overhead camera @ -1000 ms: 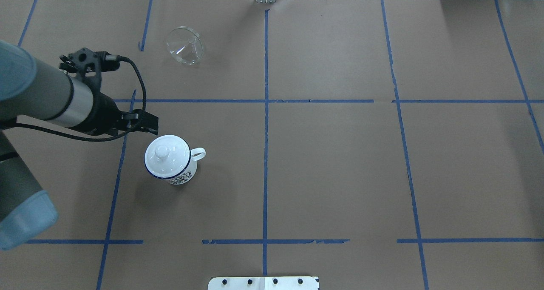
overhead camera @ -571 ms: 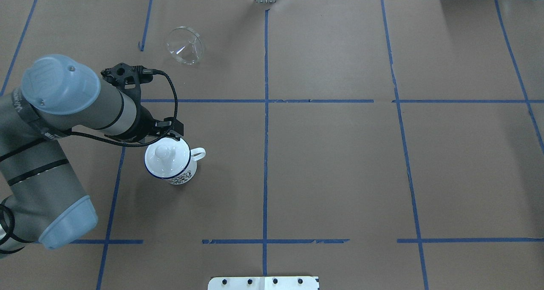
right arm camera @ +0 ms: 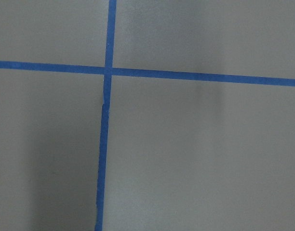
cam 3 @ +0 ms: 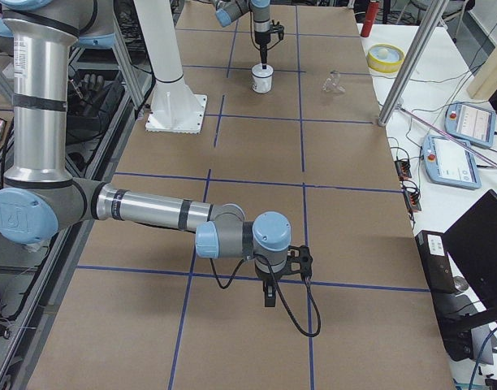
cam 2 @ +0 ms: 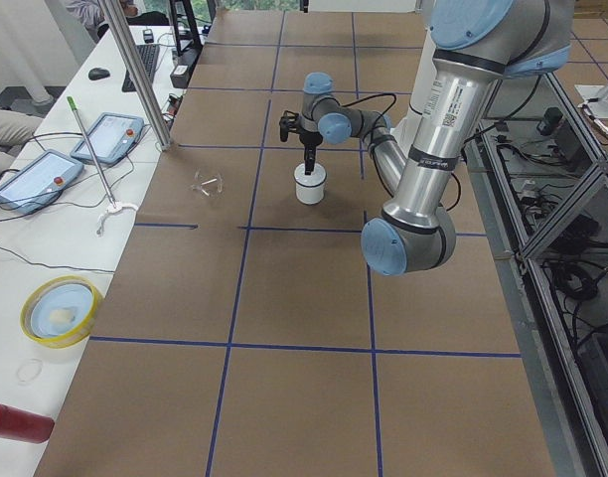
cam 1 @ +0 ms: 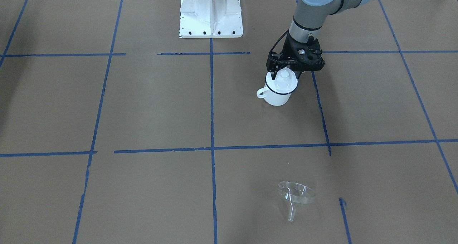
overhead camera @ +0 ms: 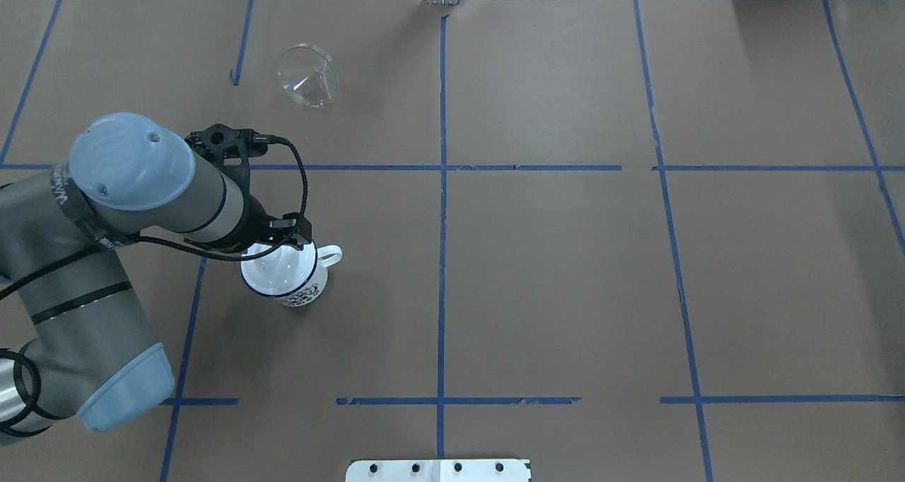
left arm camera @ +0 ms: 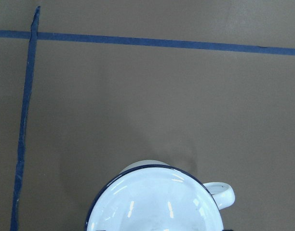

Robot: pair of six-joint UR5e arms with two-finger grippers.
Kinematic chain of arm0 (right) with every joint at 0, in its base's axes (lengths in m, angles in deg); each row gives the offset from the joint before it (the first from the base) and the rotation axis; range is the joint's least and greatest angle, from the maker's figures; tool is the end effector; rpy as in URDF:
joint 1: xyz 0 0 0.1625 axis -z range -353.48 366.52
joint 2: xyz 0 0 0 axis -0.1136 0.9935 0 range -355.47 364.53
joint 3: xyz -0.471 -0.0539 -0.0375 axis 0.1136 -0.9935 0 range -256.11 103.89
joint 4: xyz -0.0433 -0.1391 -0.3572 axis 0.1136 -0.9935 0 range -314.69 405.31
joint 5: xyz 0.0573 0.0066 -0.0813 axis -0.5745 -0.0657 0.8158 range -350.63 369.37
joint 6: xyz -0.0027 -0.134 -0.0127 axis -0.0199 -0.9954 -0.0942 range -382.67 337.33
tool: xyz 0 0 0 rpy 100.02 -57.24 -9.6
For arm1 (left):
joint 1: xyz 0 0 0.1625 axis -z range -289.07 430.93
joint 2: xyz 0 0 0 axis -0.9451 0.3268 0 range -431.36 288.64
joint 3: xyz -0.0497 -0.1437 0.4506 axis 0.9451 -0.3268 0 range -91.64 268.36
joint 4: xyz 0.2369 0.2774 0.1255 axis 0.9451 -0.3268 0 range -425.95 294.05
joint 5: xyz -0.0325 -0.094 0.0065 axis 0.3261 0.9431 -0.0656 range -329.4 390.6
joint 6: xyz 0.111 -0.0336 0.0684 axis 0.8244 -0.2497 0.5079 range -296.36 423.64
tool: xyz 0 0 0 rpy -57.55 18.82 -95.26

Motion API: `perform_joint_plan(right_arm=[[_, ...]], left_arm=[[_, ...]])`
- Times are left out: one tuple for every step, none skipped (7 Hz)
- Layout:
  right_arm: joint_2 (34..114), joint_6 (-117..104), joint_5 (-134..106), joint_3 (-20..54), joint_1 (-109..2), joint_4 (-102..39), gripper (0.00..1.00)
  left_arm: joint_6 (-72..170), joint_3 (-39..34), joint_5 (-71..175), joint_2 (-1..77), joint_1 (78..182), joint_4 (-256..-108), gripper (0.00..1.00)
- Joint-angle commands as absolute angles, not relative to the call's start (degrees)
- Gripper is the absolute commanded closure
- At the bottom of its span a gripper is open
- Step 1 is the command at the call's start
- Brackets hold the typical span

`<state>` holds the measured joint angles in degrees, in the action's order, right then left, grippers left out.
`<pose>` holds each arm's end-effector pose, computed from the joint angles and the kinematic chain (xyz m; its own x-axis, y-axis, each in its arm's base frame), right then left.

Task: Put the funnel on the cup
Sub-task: 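Close the left gripper on the white funnel and lift it off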

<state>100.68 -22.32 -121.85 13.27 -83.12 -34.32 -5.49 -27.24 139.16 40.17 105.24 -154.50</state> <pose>0.0420 -0.4146 0.7727 0.7519 -0.0399 0.6581 0.0016 0.9983 0.0587 0.4296 -0.4026 0.3575 0.6627 -0.0434 -0.7477 0.1180 0.9919 0.0470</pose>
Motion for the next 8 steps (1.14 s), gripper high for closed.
perform_joint_plan(right_arm=[[100.68, -22.32, -121.85, 13.27, -83.12, -34.32, 0.0], [100.68, -22.32, -121.85, 13.27, -83.12, -34.32, 0.0], [100.68, -22.32, -121.85, 13.27, -83.12, -34.32, 0.0], [100.68, -22.32, -121.85, 13.27, -83.12, -34.32, 0.0], [100.68, -22.32, -121.85, 13.27, -83.12, -34.32, 0.0], [100.68, -22.32, -121.85, 13.27, -83.12, -34.32, 0.0], [100.68, -22.32, -121.85, 13.27, -83.12, -34.32, 0.0], [100.68, -22.32, -121.85, 13.27, -83.12, -34.32, 0.0]], left_arm=[[-5.53, -28.18, 139.14, 40.09, 105.03, -154.28, 0.34], [-5.53, -28.54, 139.14, 40.09, 105.03, -153.76, 0.5], [-5.53, -28.54, 139.14, 40.09, 105.03, -153.15, 0.57], [-5.53, -28.37, 139.14, 40.0, 104.94, -153.05, 0.56], [-5.53, -28.36, 139.14, 40.0, 104.94, -153.05, 0.54], [-5.53, -28.36, 139.14, 40.0, 104.94, -153.05, 0.53], [-5.53, -28.54, 139.14, 40.0, 104.94, -153.05, 0.59], [-5.53, -29.06, 139.14, 40.0, 105.03, -152.62, 0.87]])
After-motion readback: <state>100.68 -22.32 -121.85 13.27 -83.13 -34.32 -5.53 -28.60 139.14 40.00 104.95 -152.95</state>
